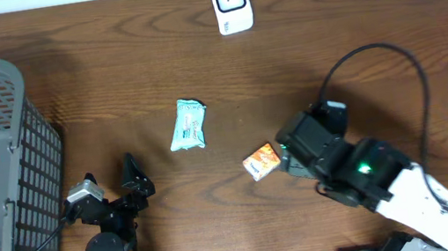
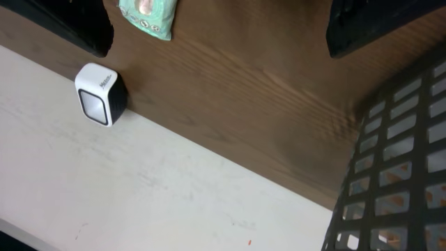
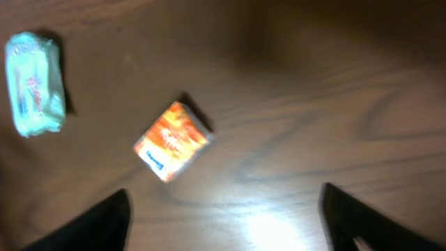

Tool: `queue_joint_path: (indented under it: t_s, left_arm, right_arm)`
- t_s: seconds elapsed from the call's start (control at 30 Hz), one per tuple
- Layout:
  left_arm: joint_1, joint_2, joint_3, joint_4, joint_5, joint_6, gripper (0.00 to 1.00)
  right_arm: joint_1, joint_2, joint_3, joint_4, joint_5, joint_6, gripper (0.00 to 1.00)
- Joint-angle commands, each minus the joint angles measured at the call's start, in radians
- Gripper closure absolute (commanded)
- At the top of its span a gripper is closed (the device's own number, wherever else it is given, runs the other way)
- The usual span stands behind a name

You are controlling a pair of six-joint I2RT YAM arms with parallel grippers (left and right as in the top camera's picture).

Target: Scan the item barcode

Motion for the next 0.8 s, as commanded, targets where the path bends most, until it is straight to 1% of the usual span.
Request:
queue_joint_path:
  t_s: [0.0, 0.07, 0.13, 0.2, 0.23, 0.27, 0.33, 0.43, 0.57, 0.77]
  left_arm:
    - [0.004, -0.001, -0.020, -0.034, -0.006, -0.008, 0.02]
    - [0.004, -0.001, -0.020, -0.034, -0.006, -0.008, 0.02]
    - [0.004, -0.001, -0.020, -0.034, -0.006, -0.008, 0.02]
    - [0.004, -0.001, -0.020, -0.034, -0.006, -0.008, 0.02]
    - [0.004, -0.001, -0.020, -0.034, -0.006, -0.008, 0.02]
    - [0.004, -0.001, -0.020, -0.034, -0.006, -0.008, 0.02]
    - [0.004, -0.001, -0.020, -0.034, -0.006, -0.008, 0.02]
    - [0.004, -0.001, -0.020, -0.034, -0.006, -0.008, 0.02]
    - [0.004, -0.001, -0.020, -0.034, -0.006, -0.008, 0.02]
    - [0.004, -0.001, -0.020, -0.034, -0.006, -0.008, 0.02]
  right_arm:
    - [0.014, 0.028, -0.080, 0.143, -0.048, 0.122, 0.11]
    - [0.014, 0.058, -0.118, 0.231, -0.052, 0.198, 0.10]
    - [0.014, 0.083, -0.131, 0.256, -0.052, 0.295, 0.10]
    - [0.014, 0.108, -0.132, 0.254, -0.061, 0.401, 0.20]
    - [0.014, 0.117, -0.132, 0.256, -0.073, 0.436, 0.29]
    - [0.014, 0.126, -0.132, 0.258, -0.081, 0.466, 0.34]
    - [0.014, 0.143, -0.132, 0.265, -0.100, 0.517, 0.38]
    - [0.014, 0.180, -0.132, 0.286, -0.103, 0.527, 0.39]
    - [0.014, 0.248, -0.132, 0.300, -0.124, 0.527, 0.36]
    - [0.013, 0.345, -0.132, 0.396, -0.218, 0.526, 0.41]
